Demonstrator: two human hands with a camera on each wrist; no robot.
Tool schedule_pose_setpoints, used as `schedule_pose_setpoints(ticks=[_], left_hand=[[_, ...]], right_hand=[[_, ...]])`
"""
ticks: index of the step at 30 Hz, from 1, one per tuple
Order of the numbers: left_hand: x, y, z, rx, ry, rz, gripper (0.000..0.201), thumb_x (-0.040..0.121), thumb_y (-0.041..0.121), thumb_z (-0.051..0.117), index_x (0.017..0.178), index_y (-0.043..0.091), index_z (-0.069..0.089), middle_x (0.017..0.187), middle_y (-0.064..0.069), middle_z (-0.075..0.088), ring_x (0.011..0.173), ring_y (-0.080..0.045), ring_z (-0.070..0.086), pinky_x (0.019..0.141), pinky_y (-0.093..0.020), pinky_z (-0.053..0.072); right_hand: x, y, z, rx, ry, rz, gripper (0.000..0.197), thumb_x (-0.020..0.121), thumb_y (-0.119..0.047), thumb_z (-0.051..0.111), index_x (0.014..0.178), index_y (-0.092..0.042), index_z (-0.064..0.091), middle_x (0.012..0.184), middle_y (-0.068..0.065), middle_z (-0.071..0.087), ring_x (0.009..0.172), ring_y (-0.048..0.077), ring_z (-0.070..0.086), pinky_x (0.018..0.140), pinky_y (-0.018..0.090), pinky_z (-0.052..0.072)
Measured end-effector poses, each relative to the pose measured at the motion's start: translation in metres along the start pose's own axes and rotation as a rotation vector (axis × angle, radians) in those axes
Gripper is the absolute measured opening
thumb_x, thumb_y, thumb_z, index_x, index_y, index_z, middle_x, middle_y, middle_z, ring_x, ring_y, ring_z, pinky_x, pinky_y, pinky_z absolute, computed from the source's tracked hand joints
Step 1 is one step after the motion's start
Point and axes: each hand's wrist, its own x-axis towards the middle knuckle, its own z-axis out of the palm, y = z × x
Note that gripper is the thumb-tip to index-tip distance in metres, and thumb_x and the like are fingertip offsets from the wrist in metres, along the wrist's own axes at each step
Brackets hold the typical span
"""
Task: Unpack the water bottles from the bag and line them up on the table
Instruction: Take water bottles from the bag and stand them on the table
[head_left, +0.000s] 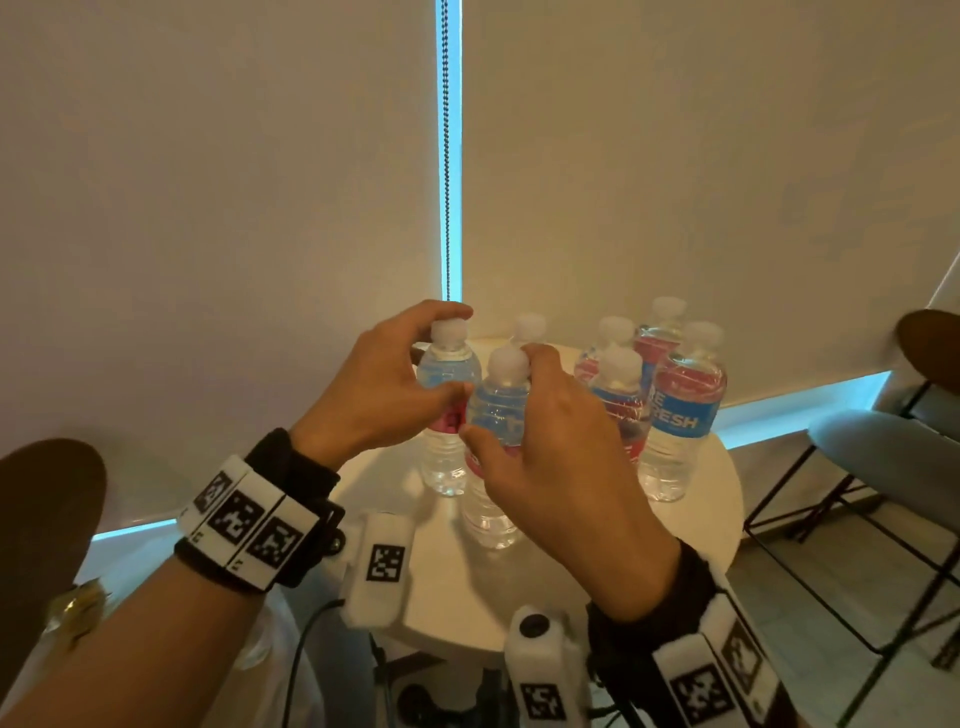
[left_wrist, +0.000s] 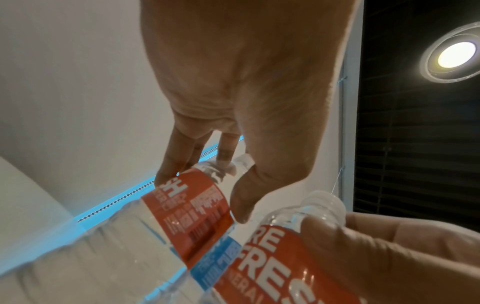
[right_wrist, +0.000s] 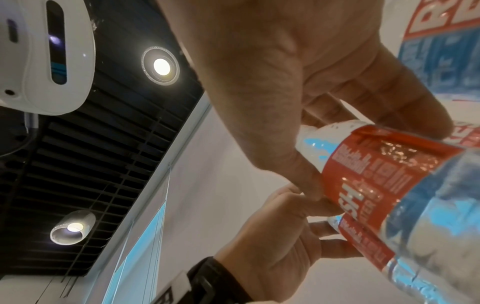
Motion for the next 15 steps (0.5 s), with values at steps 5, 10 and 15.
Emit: schedule_pose_setpoints(ticks=[5,10,15], left_hand=[[0.0074,-0.0029,0.0021,-0.001,-0.041,-0.013,0.063,0.081,0.017,0.081,0.135,0.028,0.052,0.133,0.005,0.059,0.113,-0.016,0.06,0.088,-0.028,0.057],[0.0083,-0.0027,0.005,-0.026,-0.06,-0.024,0.065,0.082,0.014,0.079,0.139,0.026,0.049,0.135,0.002,0.057,0.117,-0.022,0.06,0.094,-0.038,0.058],[0.0067,-0.0053,0.0049,-0.06,-0.053,-0.024,0.068,0.081,0.016,0.08,0.141,0.026,0.048,0.136,0.0,0.058,0.117,-0.023,0.06,0.096,-0.045,0.057]], right_hand=[[0.0018,0.0003,0.0036,-0.07,0.001,0.013,0.07,0.091,-0.037,0.066,0.146,-0.018,0.028,0.134,0.002,0.054,0.117,0.019,0.059,0.091,0.024,0.049],[-0.0009,-0.0051,0.0072,-0.148,0.05,0.009,0.076,0.093,-0.046,0.06,0.151,-0.017,0.021,0.141,0.003,0.05,0.122,0.02,0.057,0.094,0.028,0.05],[-0.0038,-0.0076,0.0099,-0.194,0.1,-0.008,0.079,0.089,-0.045,0.065,0.15,-0.013,0.027,0.139,0.005,0.055,0.119,0.022,0.061,0.088,0.032,0.054]])
